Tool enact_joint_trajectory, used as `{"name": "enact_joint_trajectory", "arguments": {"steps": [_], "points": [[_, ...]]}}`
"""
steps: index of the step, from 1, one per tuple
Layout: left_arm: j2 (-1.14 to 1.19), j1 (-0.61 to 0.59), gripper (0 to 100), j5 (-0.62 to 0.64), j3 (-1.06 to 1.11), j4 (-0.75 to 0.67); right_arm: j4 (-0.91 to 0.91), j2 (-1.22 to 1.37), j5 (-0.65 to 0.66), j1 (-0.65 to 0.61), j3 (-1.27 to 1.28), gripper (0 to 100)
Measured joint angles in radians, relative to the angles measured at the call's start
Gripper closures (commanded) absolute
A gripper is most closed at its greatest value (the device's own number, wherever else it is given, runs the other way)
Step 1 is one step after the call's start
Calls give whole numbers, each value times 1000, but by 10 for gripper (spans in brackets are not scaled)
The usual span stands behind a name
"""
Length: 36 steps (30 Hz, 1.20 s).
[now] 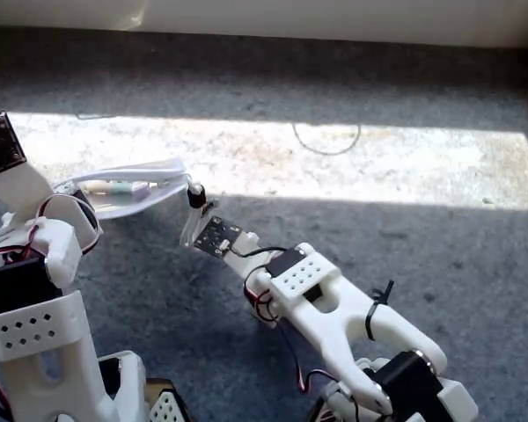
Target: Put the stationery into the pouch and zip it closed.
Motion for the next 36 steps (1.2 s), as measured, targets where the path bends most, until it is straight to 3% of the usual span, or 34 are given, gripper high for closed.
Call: {"name": "enact_joint_trajectory", "arguments": {"steps": [6,19,29,36], "points": [[0,0,992,0,0,0,-6,0,0,3,0,998],[0,0,992,0,0,0,35,15,0,32,-48,993],[0,0,992,0,0,0,106,-107,0,207,-97,993],[0,9,992,0,0,0,78,-161,-120,302,-97,993]]}}
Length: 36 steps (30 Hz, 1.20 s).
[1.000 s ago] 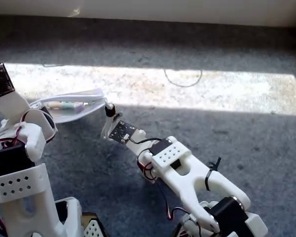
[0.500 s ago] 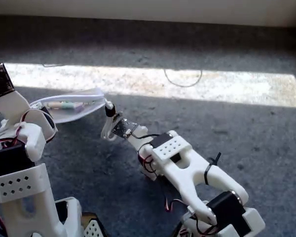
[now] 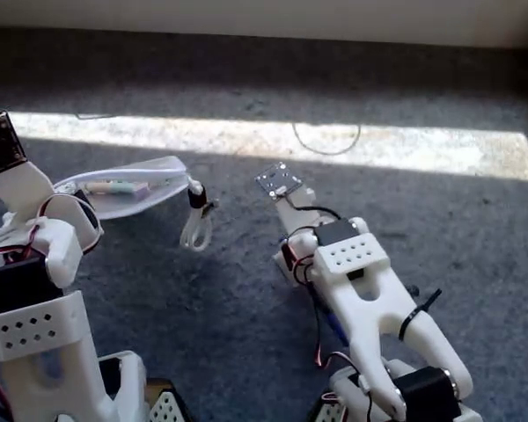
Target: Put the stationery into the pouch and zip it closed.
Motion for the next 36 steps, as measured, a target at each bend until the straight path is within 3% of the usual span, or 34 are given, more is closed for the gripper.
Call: {"name": "enact_joint_trajectory", "arguments": {"steps": [20,36], "points": [[0,222,992,-2,2,0,-6,-6,-414,232,-48,993],[0,358,992,-2,2,0,-6,-6,-506,238,-77,993]]}}
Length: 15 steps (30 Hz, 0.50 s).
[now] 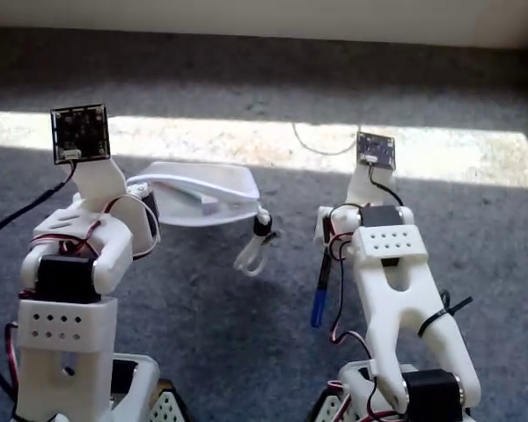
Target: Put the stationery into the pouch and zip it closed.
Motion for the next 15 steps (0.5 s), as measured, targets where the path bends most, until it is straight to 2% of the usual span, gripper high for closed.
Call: {"name": "enact_joint_trajectory", "arguments": {"steps": [15], "points": [[0,15,992,-3,-74,54,0,0,0,0,0,993]]}}
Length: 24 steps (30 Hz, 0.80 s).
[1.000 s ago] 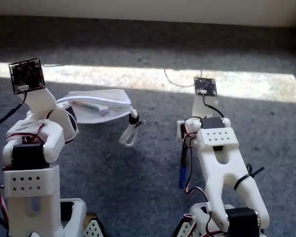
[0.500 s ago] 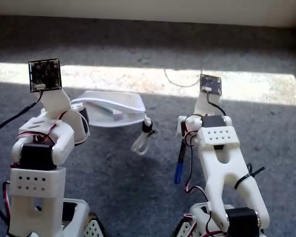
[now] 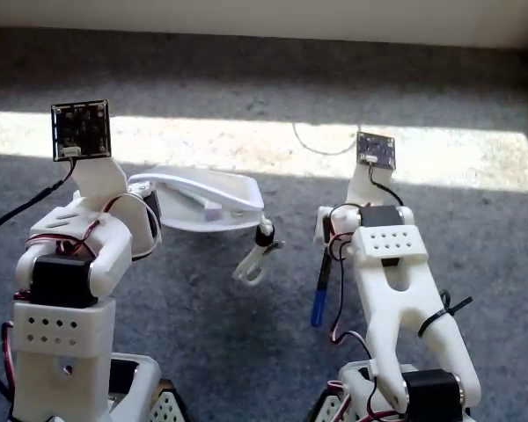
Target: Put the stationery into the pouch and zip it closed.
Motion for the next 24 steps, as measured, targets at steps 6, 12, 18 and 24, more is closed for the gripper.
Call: {"name": "enact_joint_trajectory", "arguments": {"steps": [6,12,18,24], "points": [[0,71,992,-87,-40,25,0,0,0,0,0,993],[0,98,992,-92,-41,25,0,0,0,0,0,993],[0,103,992,-92,-41,25,0,0,0,0,0,993],[0,98,992,-87,-41,52,2,-28,0,0,-28,993]]}}
